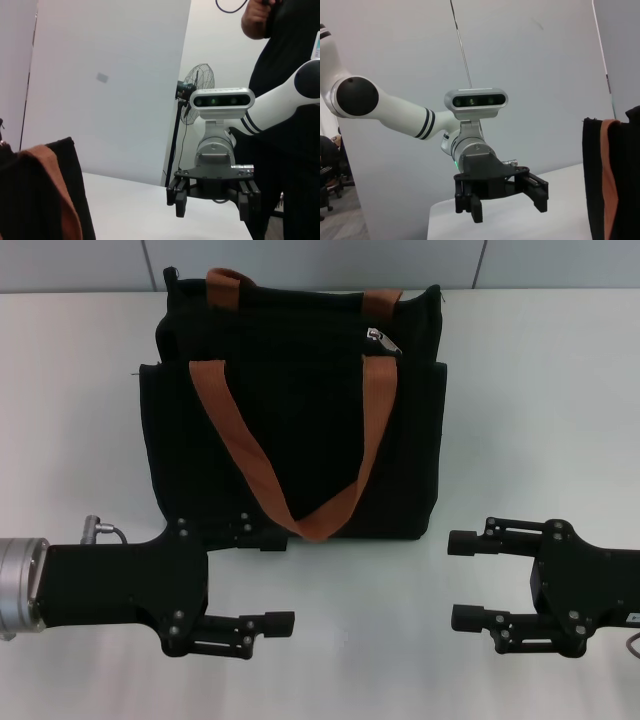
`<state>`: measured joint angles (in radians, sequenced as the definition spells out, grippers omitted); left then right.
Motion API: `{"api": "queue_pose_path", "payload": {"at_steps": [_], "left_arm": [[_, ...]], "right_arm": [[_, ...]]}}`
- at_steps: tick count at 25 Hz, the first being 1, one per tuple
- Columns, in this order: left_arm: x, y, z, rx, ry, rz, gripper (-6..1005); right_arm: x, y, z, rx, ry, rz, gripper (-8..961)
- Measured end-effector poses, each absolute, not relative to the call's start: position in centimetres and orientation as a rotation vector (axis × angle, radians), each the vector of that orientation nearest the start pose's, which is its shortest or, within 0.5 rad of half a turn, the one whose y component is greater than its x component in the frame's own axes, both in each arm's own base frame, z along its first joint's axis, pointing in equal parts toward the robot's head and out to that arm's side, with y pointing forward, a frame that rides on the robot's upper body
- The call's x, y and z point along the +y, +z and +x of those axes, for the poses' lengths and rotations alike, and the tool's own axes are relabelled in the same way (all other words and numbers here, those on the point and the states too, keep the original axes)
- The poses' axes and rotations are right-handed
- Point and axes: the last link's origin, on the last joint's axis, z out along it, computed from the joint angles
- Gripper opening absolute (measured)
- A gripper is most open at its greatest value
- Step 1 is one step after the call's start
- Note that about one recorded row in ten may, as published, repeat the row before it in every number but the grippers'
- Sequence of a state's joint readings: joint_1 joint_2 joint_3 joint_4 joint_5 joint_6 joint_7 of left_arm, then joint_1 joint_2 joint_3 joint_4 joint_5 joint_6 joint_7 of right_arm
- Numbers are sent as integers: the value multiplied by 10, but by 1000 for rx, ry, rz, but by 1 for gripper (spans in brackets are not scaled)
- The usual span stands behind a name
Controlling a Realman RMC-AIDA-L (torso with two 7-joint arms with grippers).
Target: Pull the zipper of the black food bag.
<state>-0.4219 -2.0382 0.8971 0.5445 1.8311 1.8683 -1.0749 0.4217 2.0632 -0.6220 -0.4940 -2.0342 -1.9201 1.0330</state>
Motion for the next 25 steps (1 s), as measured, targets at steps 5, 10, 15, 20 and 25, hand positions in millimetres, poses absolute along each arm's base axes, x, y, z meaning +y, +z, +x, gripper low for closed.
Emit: {"api": "queue_pose_path", "payload": {"at_steps": [5, 10, 15, 20, 25], "left_arm": [[257, -10, -259, -265, -1000, -2992, 813], [257, -10, -260, -276, -994, -3001, 813], [259, -6, -256, -254, -1007, -3017, 813], [260, -2, -252, -239, -1034, -3036, 813], [266, 4, -243, -292, -1057, -3086, 813]], "right_arm": [[245, -4, 276, 365, 1058, -2879, 727], [245, -3, 276, 365, 1065, -2880, 727], [245, 3, 274, 355, 1082, -2897, 727], [247, 13, 270, 347, 1100, -2918, 727], [250, 27, 266, 351, 1123, -2937, 727]]}}
